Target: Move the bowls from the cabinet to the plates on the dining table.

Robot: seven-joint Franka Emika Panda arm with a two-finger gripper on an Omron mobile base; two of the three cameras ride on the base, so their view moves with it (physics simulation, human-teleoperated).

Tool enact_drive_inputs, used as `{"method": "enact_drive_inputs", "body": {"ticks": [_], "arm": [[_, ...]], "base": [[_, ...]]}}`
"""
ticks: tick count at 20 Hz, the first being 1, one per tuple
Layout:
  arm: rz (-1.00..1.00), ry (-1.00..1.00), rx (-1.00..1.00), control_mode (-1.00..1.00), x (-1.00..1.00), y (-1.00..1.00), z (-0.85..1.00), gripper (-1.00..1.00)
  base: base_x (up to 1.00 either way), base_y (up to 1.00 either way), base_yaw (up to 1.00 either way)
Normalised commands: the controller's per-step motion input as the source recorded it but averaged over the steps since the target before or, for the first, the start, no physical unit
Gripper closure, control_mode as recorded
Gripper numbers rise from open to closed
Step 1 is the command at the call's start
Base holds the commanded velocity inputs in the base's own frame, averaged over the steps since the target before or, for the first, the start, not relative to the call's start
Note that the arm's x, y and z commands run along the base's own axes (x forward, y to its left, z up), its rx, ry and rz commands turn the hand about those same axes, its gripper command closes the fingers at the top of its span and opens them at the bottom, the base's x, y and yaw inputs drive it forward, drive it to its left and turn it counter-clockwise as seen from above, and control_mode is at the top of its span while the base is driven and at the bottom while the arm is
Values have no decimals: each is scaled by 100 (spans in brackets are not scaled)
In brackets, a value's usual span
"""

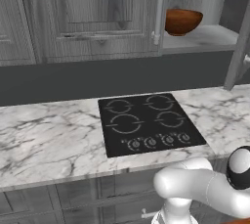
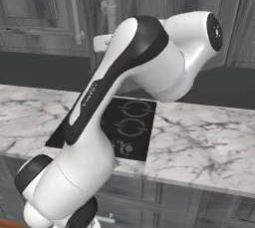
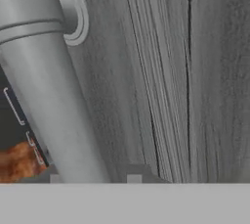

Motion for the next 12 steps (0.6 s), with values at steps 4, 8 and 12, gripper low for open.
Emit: {"method": "enact_drive_inputs", "body": {"ticks": [4,8,12], "arm": [[-4,0,18,-100,-32,-62,0,100],[-7,-1,9,-100,-34,1,-3,-100],[-3,2,4,-100,-13,15,-10,-100]], "base": [[0,0,0],[0,0,0],[0,0,0]]}}
